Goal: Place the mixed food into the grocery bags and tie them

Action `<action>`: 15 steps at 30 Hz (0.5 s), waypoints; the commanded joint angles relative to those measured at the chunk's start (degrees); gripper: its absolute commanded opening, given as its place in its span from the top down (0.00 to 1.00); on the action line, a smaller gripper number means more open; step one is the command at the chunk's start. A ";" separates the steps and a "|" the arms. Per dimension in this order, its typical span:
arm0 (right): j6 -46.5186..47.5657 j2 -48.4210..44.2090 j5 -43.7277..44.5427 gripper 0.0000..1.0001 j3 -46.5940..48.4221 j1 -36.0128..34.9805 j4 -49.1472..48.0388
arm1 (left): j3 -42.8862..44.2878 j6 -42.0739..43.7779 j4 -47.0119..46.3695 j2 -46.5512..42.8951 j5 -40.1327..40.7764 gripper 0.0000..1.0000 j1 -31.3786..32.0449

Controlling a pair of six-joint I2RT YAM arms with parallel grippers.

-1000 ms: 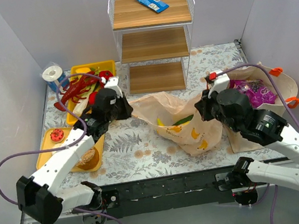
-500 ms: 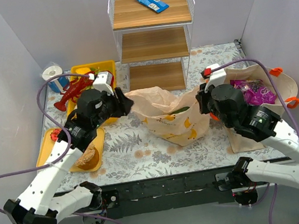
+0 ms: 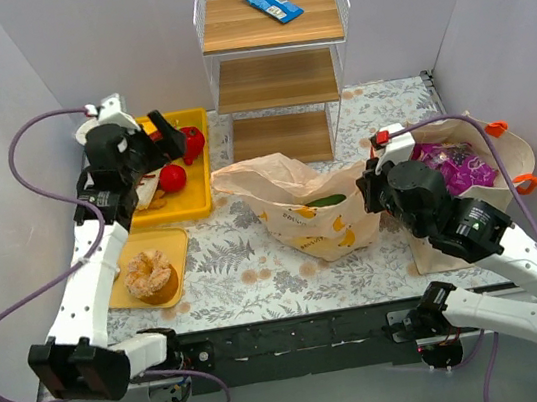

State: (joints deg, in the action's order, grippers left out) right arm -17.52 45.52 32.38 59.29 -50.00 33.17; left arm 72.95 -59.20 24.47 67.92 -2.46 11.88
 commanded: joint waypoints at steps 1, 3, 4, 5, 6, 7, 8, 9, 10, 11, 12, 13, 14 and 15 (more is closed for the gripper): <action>-1.20 -1.04 -1.09 0.99 -0.66 0.16 -1.70 | -0.09 -0.57 -4.95 7.28 -1.95 0.02 -9.67; -1.29 -1.48 -1.88 0.99 -1.10 0.25 -2.23 | 0.44 1.61 -6.27 10.72 0.07 0.02 -10.30; -1.29 -1.66 -2.06 0.99 -1.28 0.16 -2.40 | 0.79 2.41 -6.54 13.18 1.13 0.04 -10.38; -1.38 -1.75 -2.32 0.99 -1.28 0.16 -2.58 | 2.01 3.03 -6.63 17.55 4.45 0.06 -10.39; -1.38 -1.66 -2.76 0.99 -1.45 0.16 -2.76 | 2.81 4.17 -6.45 20.38 5.79 0.09 -10.39; -1.47 -1.66 -2.94 0.99 -1.45 0.16 -2.84 | 4.03 4.53 -5.93 22.76 7.02 0.10 -10.39; -1.55 -1.49 -3.20 0.99 -1.45 0.16 -2.85 | 6.05 4.88 -5.14 27.31 8.94 0.12 -10.39; -1.55 -1.40 -3.55 0.99 -1.63 0.16 -3.19 | 6.76 6.19 -5.31 29.01 9.05 0.16 -10.39; -1.64 -1.40 -3.73 0.99 -1.72 0.25 -3.28 | 7.29 6.55 -5.48 30.41 9.22 0.17 -10.39; -1.55 -1.22 -3.90 0.99 -1.89 0.16 -3.37 | 8.25 6.90 -5.75 32.08 9.31 0.18 -10.39; -1.73 -1.05 -4.17 0.99 -2.07 0.16 -3.46 | 8.61 7.25 -5.84 34.27 9.58 0.18 -10.30; -1.73 -0.96 -4.34 0.99 -2.07 0.16 -3.63 | 8.79 8.04 -6.10 35.43 9.14 0.19 -10.38; -1.73 -0.78 -4.60 0.99 -2.24 0.16 -3.81 | 9.05 8.31 -6.53 36.31 9.14 0.20 -10.30; -1.82 -0.52 -4.87 0.99 -2.33 0.16 -3.90 | 9.32 8.48 -6.71 37.88 9.23 0.20 -10.30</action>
State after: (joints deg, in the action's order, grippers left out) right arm -18.50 44.71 28.64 57.52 -49.95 32.34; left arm 78.76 -53.74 19.03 105.30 4.34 1.34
